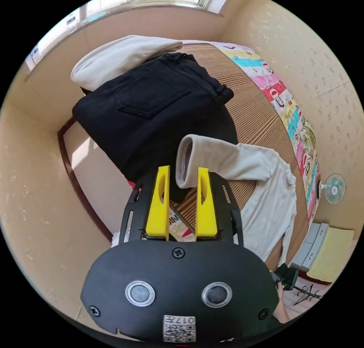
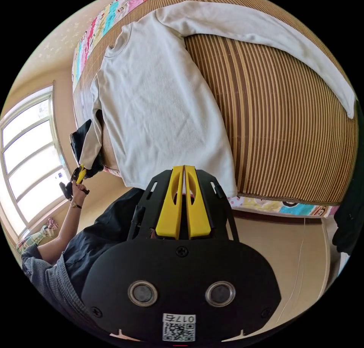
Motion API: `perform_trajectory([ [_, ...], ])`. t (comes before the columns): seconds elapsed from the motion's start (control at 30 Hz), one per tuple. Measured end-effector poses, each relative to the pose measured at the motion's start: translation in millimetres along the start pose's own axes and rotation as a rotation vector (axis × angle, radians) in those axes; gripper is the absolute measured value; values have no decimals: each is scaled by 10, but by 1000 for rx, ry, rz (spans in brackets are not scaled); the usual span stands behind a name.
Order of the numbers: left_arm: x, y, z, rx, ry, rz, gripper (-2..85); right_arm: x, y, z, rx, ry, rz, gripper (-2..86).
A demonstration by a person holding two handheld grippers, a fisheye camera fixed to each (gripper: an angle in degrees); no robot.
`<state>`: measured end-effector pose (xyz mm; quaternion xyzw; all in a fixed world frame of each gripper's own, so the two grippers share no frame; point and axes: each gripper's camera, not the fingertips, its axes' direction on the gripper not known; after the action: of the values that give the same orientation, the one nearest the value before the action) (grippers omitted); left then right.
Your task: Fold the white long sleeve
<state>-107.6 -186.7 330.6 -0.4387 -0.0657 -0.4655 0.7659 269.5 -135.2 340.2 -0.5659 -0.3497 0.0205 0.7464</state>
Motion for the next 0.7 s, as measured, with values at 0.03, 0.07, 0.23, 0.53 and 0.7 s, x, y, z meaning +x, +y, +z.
perform_trajectory([
  [0.03, 7, -100, 27, -24, -12, 39, 106, -9, 48, 31, -12, 9, 2, 6],
  [0.07, 13, -173, 79, -55, -21, 66, 100, -16, 72, 45, -16, 11, 2, 6],
  [0.23, -97, -325, -103, -131, -25, 119, 49, -310, 284, 11, 3, -6, -114, 19],
  [0.53, 31, -443, -1926, -176, 461, 255, 19, -2724, 1067, 214, 195, 316, -1061, 167],
  [0.7, 559, -472, -2680, -189, 596, 373, 24, -3827, 1362, 453, 419, 405, -1300, 159],
])
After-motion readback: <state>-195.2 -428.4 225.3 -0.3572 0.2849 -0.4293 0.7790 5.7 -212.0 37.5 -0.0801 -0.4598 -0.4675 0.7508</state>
